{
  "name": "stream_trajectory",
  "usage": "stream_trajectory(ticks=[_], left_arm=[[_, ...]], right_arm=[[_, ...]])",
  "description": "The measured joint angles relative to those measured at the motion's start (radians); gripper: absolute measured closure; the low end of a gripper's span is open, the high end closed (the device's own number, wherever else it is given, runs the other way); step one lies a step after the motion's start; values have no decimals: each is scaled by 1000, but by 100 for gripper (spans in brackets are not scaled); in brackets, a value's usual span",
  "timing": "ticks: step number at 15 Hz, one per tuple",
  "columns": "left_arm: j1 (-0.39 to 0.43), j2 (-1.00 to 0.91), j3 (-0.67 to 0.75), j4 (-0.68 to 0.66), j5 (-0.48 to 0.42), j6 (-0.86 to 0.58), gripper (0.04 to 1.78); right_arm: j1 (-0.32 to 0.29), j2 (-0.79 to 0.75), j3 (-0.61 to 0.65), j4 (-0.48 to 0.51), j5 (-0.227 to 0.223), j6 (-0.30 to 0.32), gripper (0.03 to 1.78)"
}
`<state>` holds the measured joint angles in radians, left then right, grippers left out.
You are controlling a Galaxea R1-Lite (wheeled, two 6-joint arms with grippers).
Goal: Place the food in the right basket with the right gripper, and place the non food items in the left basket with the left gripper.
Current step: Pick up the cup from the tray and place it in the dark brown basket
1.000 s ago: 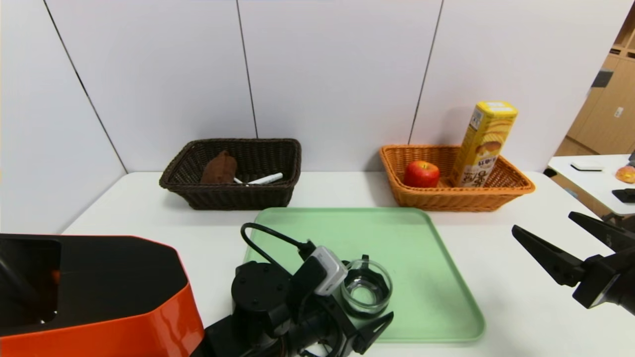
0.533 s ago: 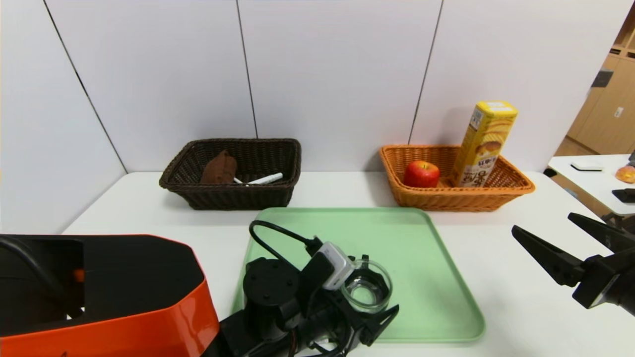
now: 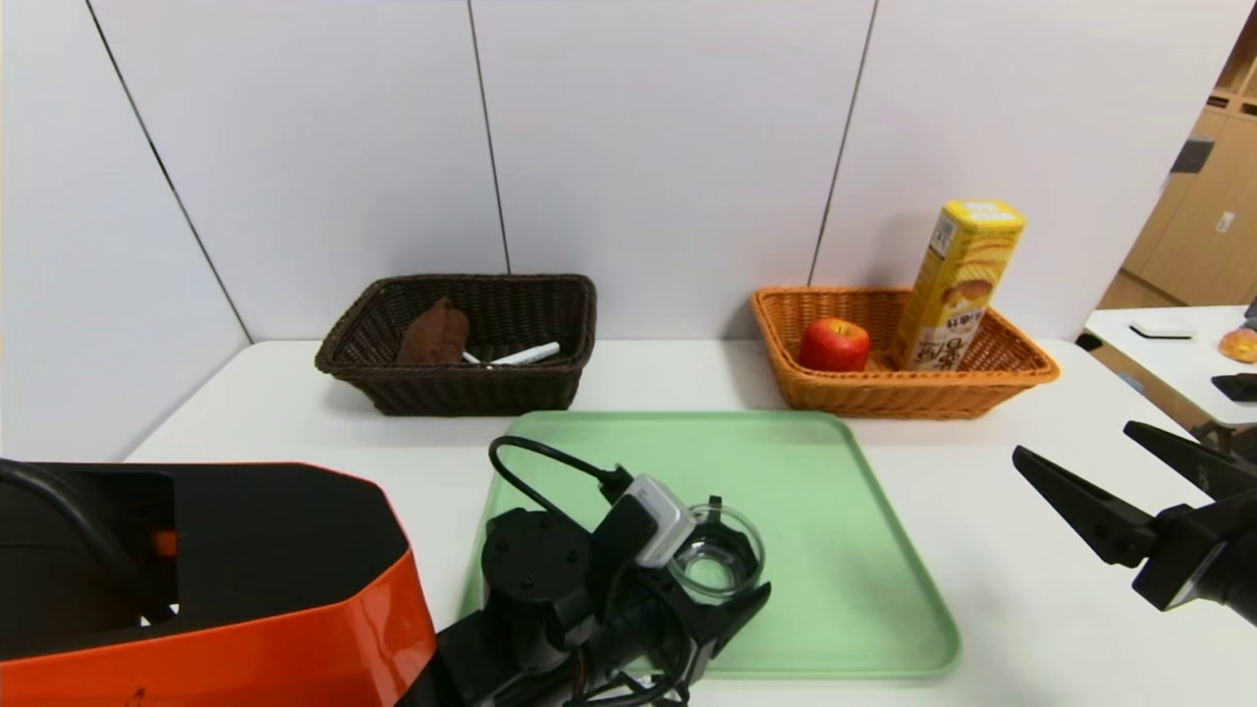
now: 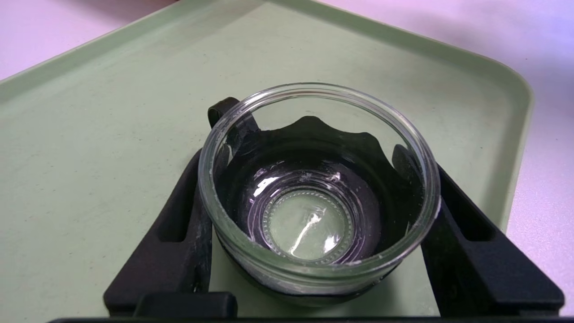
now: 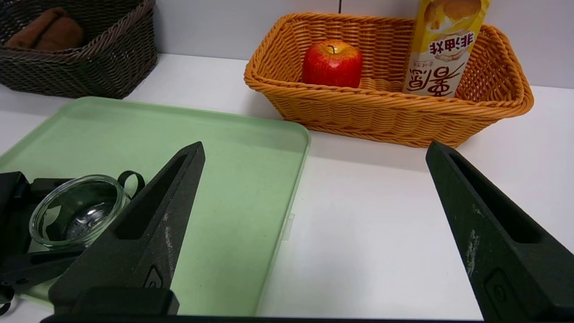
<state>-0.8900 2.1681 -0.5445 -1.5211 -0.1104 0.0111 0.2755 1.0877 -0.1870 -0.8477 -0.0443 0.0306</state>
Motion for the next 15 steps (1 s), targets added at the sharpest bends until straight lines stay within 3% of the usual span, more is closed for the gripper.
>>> stream_trajectory(ticks=[9,12,15], left_arm=[[61,-95,-60,26,4,30,57],[155,-191,-150,164,6,31,58],[303,-263,-321,354,8,22,58]], right_arm=[[0,0,1,0,0,0,11],[0,0,1,0,0,0,11],[0,-1,0,-1,0,0,11]])
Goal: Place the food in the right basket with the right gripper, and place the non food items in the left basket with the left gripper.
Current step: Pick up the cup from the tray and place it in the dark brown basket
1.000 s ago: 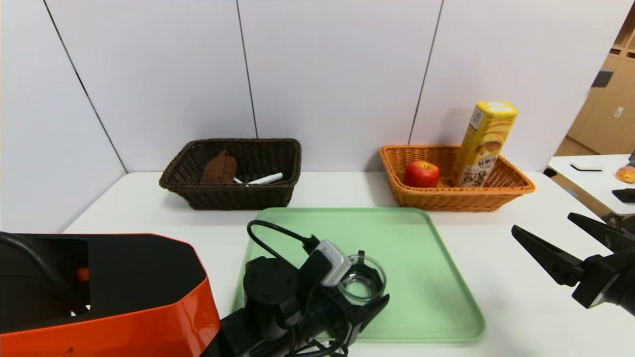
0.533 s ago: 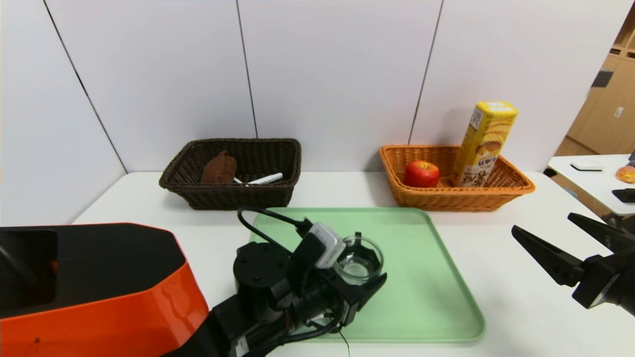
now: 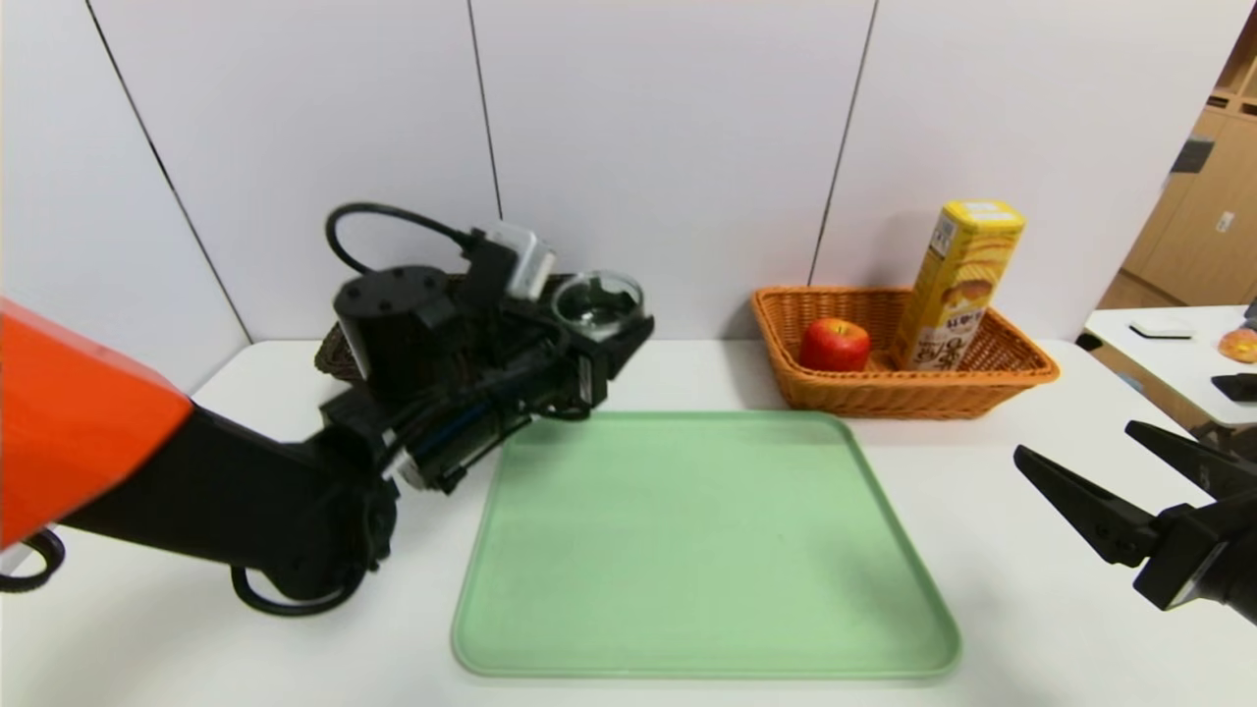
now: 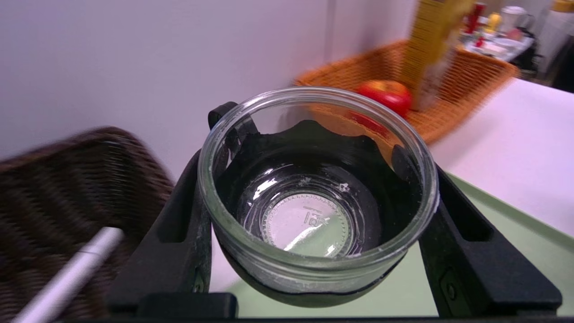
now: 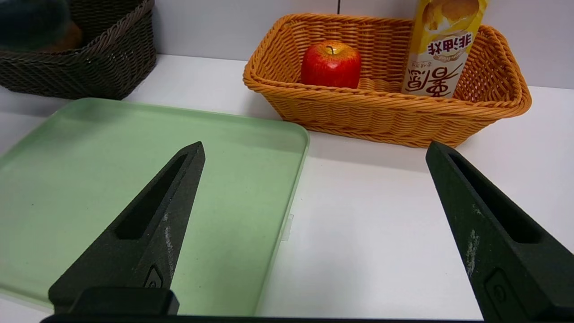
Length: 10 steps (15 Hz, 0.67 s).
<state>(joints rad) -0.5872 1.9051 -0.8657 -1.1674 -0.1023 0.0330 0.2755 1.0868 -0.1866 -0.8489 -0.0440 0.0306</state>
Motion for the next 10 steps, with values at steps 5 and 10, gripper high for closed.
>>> stream_trajectory(ticks=[5,10], left_arm=[[232,-98,-287,555,4,-84,58],[318,-85,-459,951,24,-117,58]], right_arm=[[0,-1,6,0,0,-1,11],[0,-1,7,-1,4,-2,11]])
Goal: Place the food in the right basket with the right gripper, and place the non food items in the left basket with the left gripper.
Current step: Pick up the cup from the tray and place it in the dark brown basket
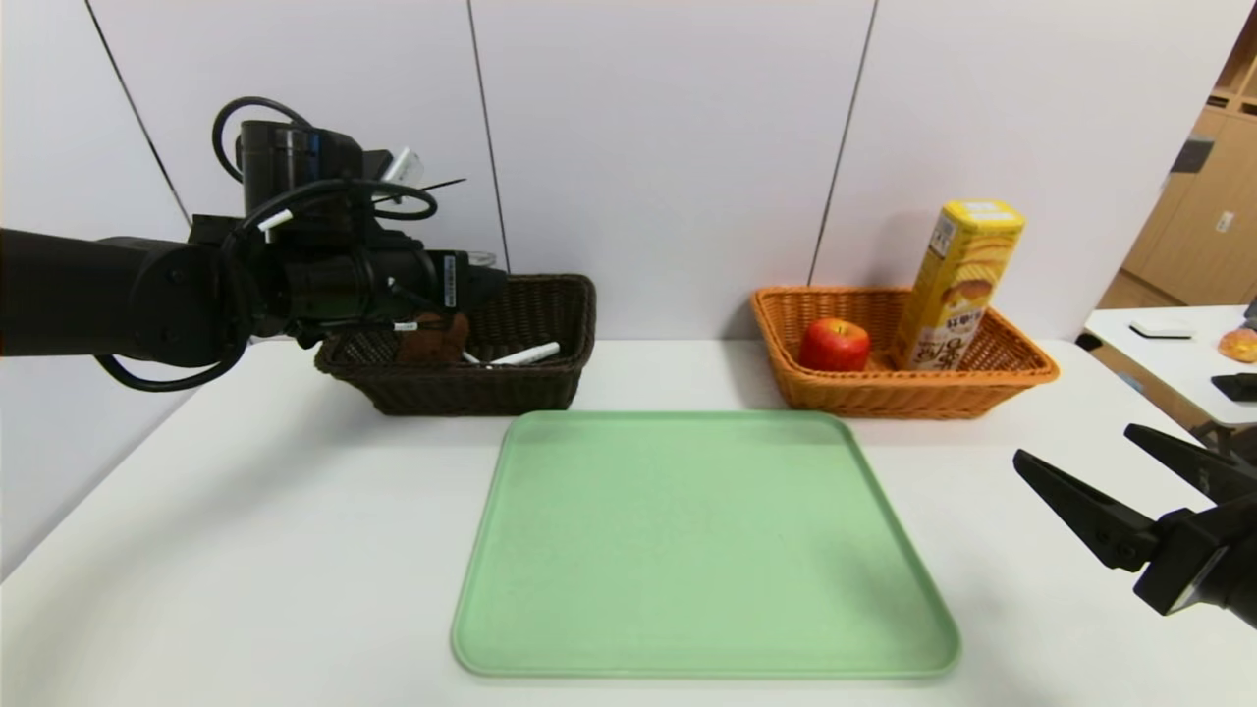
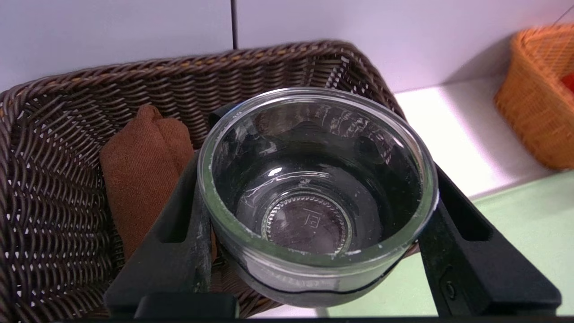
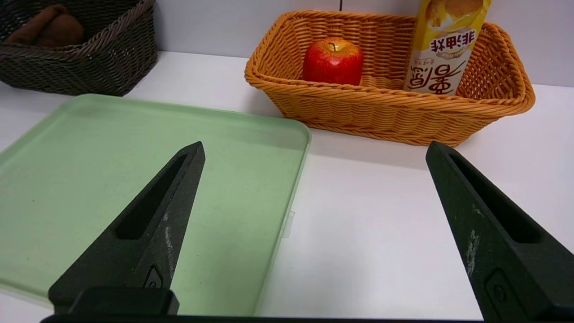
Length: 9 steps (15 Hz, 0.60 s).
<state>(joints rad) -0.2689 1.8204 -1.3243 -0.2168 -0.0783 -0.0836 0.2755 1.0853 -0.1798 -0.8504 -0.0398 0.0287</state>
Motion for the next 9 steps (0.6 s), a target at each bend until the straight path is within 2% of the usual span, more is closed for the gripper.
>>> stream_trajectory(ticks=[5,9], left_arm=[[3,108,-194,234,70,50,58],[0,219,-279,267,105,51,58]], right_arm=[[0,-4,11,1,0,0,11],[0,-7,14,1,1,0,11]])
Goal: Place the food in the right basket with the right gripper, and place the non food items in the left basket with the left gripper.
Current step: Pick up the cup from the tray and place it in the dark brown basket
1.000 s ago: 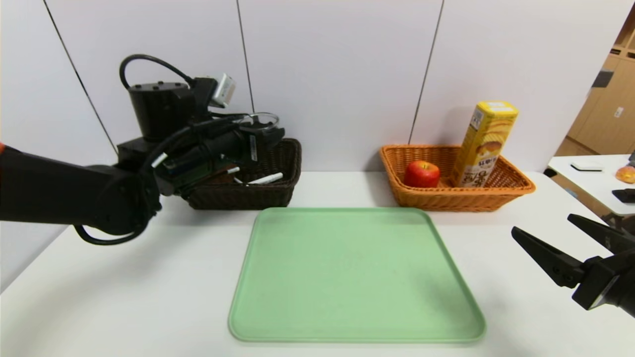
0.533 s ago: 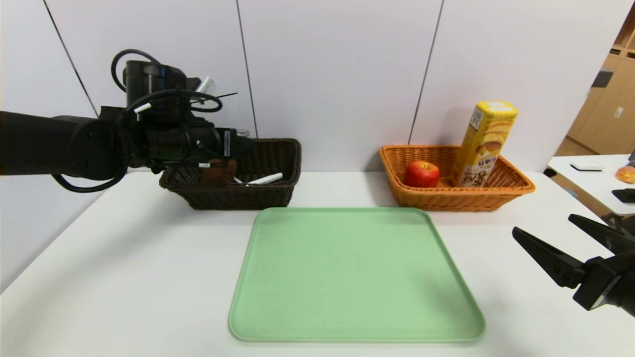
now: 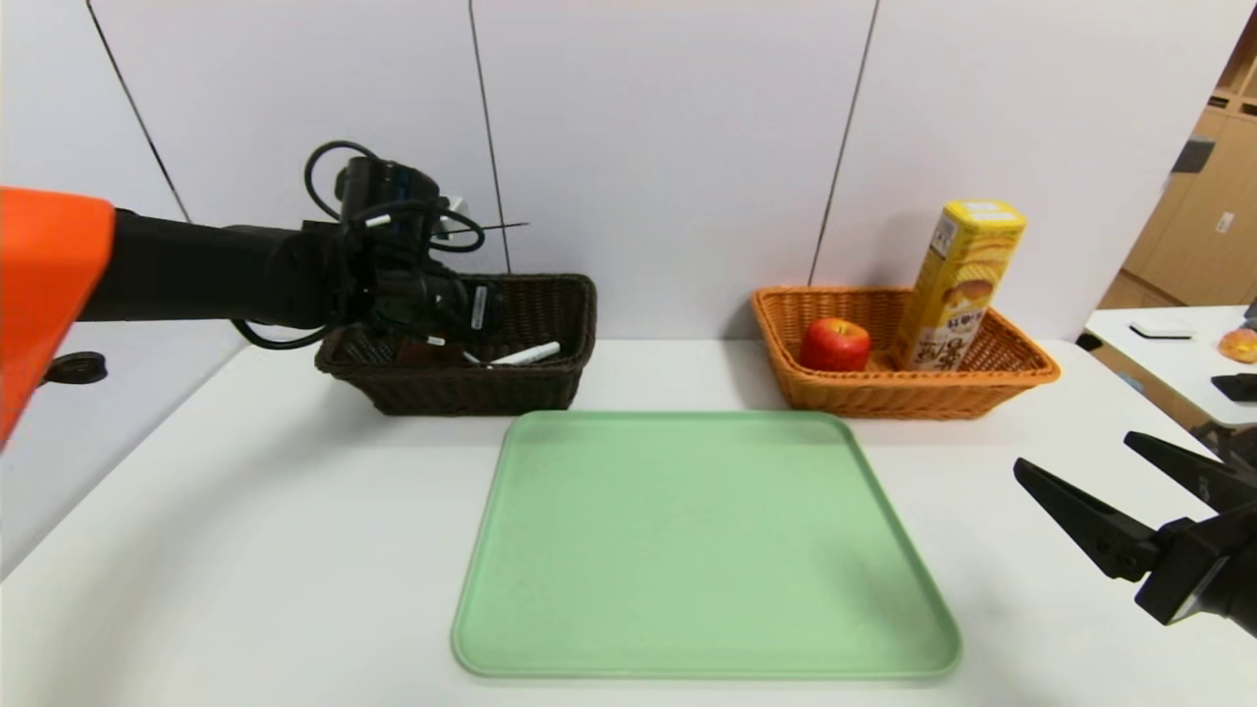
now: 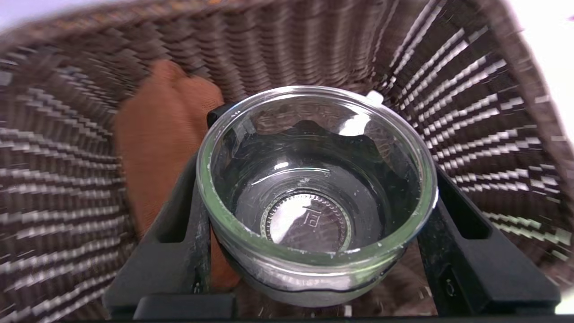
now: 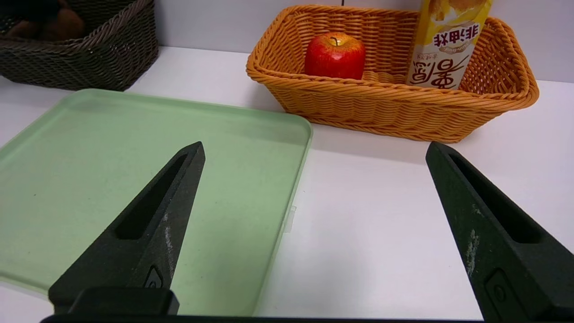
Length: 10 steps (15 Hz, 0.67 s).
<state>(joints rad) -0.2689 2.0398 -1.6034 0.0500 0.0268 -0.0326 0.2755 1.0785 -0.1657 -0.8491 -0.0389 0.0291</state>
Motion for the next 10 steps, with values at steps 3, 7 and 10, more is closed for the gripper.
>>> stream_trajectory(ticks=[3,7,10], left_arm=[[-3,74,-56,2,36,1,58],[-6,128,-119,34,44,7,58],[-4,141,-127,34,44,21,58]], right_arm=[[0,0,0,-1,0,1,11],[0,0,-2,0,1,1,11],[0,1,-1,0,0,1,11]])
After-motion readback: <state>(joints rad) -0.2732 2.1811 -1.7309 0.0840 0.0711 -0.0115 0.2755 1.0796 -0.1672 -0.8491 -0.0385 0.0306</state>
